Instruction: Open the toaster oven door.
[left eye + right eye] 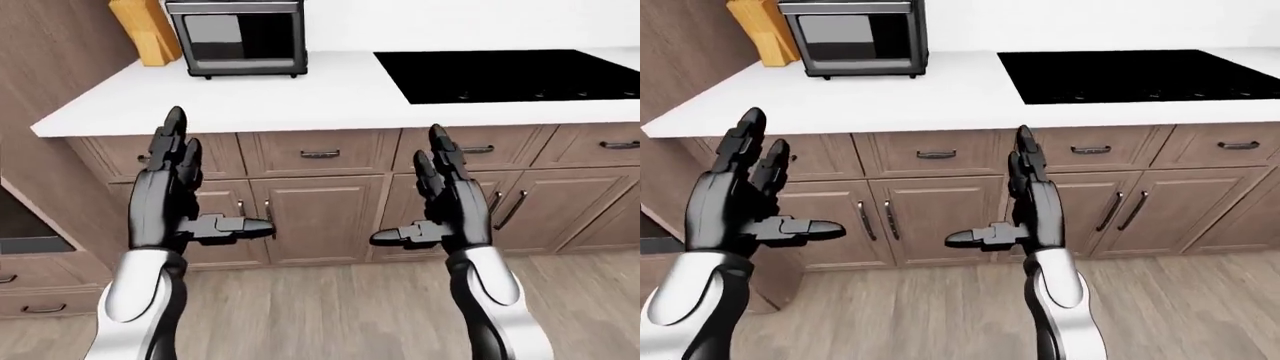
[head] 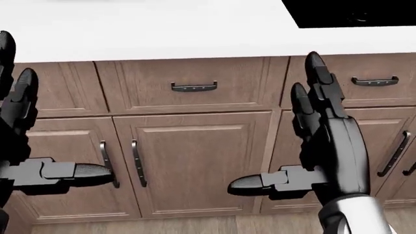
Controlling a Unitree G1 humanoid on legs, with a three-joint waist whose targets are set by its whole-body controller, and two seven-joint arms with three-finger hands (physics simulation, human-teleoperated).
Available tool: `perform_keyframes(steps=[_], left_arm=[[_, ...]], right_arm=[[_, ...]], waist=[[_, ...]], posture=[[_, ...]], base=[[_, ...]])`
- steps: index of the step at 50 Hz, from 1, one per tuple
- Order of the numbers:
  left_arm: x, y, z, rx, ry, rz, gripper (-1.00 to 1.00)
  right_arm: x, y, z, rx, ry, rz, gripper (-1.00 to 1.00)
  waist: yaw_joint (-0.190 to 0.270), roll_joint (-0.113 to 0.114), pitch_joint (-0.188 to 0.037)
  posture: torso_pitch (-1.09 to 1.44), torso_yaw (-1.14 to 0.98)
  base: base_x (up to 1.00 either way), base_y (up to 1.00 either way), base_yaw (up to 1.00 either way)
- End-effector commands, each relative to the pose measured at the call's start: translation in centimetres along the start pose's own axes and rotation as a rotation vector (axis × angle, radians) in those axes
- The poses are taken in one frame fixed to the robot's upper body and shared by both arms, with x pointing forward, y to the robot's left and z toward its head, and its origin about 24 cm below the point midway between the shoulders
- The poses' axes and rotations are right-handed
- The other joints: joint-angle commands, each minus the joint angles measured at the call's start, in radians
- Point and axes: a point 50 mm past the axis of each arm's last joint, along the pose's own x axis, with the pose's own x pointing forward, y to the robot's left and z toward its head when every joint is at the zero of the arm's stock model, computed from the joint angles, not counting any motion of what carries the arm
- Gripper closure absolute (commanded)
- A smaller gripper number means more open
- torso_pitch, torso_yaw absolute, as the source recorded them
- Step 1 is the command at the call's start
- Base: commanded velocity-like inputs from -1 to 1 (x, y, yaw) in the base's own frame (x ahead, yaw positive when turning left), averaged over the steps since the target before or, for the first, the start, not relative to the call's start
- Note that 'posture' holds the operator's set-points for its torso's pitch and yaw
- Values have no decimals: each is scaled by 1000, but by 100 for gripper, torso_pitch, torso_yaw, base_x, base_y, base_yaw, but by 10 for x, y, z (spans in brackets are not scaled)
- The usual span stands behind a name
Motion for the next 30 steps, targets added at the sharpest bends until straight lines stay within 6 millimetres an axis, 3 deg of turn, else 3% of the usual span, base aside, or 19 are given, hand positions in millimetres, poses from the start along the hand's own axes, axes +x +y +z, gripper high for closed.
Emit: perform_keyframes(steps=[1, 2, 3, 4, 5, 7, 13, 15, 16, 17, 18, 21, 26, 28, 30], left_arm=[[1, -4, 10, -4, -68, -18, -100], [0, -6, 10, -7, -69, -23, -100], [0, -6, 10, -7, -69, -24, -100], [0, -5, 10, -8, -69, -23, -100], [0, -5, 10, -9, -69, -23, -100], [0, -4, 9, -13, -67, -20, -100], [-1, -4, 11, -12, -67, -21, -100], [-1, -4, 11, -11, -66, -19, -100], [-1, -4, 11, -11, -66, -20, -100], [-1, -4, 11, -12, -66, -20, -100], [-1, -4, 11, -12, -66, -20, -100], [-2, -5, 11, -11, -66, -22, -100], [-1, -5, 14, -10, -70, -24, -100], [-1, -5, 14, -9, -72, -26, -100], [-2, -5, 13, -9, -71, -26, -100]], right_arm=[[1, -1, 8, -6, -52, -5, -100], [1, -1, 8, -5, -53, -5, -100], [1, -1, 8, -5, -53, -5, -100], [1, -1, 10, -5, -57, -5, -100], [1, -1, 10, -5, -57, -5, -100], [2, -1, 10, -4, -58, 0, -100], [1, 0, 11, -4, -60, 3, -100], [1, 0, 12, -3, -63, 4, -100], [1, 0, 13, -4, -64, 5, -100], [1, 0, 14, -5, -65, 4, -100], [1, 1, 15, -4, -67, 6, -100], [0, 1, 18, -7, -70, 8, -100], [0, 2, 22, -10, -81, 11, -100], [0, 2, 23, -9, -83, 11, -100], [0, 2, 24, -7, -87, 11, -100]], waist=[[-4, -7, -11], [-7, -39, -23], [-17, -38, -23], [-20, -29, -8], [-18, -35, -2], [-30, -26, -10], [-52, 31, -9], [-55, 71, -20], [-47, 106, -38], [-37, 84, -21], [-44, 96, 5], [-25, 91, -10], [-5, 55, -11], [1, 33, -18], [1, -7, -31]], posture=[[0, 0], [0, 0], [0, 0], [0, 0], [0, 0], [0, 0], [0, 0], [0, 0], [0, 0], [0, 0], [0, 0], [0, 0], [0, 0], [0, 0], [0, 0]], base=[[50, 0, 0], [51, 0, 0], [51, 0, 0], [50, 0, 0], [50, 0, 0], [50, 0, 0], [50, 0, 0], [50, 0, 0], [50, 0, 0], [51, 0, 0], [51, 0, 0], [50, 0, 0], [50, 0, 0], [50, 0, 0], [51, 0, 0]])
